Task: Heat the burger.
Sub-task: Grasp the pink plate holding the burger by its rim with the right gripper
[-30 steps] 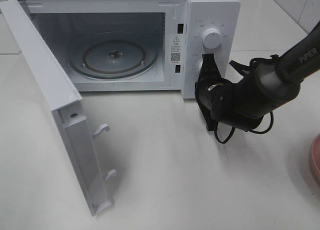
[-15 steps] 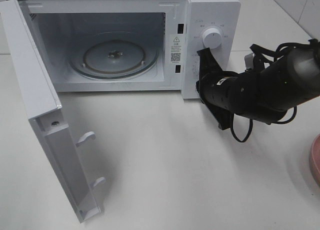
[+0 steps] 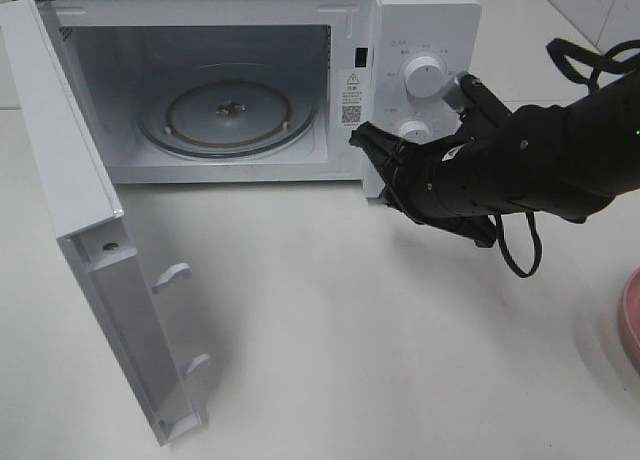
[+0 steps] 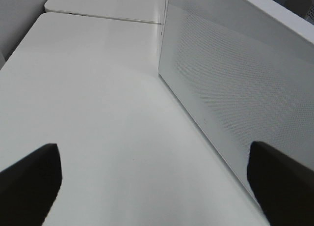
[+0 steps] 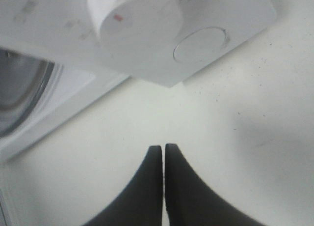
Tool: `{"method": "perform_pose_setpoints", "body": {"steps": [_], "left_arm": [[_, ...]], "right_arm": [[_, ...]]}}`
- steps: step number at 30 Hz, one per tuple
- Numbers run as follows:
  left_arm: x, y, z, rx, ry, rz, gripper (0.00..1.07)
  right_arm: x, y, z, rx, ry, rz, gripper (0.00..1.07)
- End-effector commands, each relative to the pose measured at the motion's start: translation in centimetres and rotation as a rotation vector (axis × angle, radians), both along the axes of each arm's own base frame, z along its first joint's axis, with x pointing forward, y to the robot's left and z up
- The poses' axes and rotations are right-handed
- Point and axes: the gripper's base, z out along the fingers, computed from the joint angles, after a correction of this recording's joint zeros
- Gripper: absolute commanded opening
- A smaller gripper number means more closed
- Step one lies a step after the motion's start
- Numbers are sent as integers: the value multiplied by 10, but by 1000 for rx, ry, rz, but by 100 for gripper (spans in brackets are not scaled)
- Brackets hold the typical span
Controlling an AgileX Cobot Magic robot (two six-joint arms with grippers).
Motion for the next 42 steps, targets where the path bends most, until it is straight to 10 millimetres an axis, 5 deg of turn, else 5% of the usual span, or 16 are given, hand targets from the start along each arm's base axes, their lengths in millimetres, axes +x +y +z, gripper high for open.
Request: {"method": "perform_pose_setpoints", "body": {"steps": [1, 18, 35, 40, 42], "left_arm": [[-1, 0, 0, 0, -13, 6, 98], [-1, 0, 0, 0, -13, 6, 98], [-1, 0, 0, 0, -13, 6, 98], [-1, 0, 0, 0, -13, 6, 98], [-1, 0, 0, 0, -13, 6, 98]], "right_arm": [[-10, 1, 10, -132, -3, 220, 0], [-54, -19, 40, -483, 202, 705, 5], [-65, -104, 81, -638, 391, 539, 13], [-68, -122, 88, -672, 426, 463, 36], [-70, -129, 87, -701, 465, 454, 60]]}}
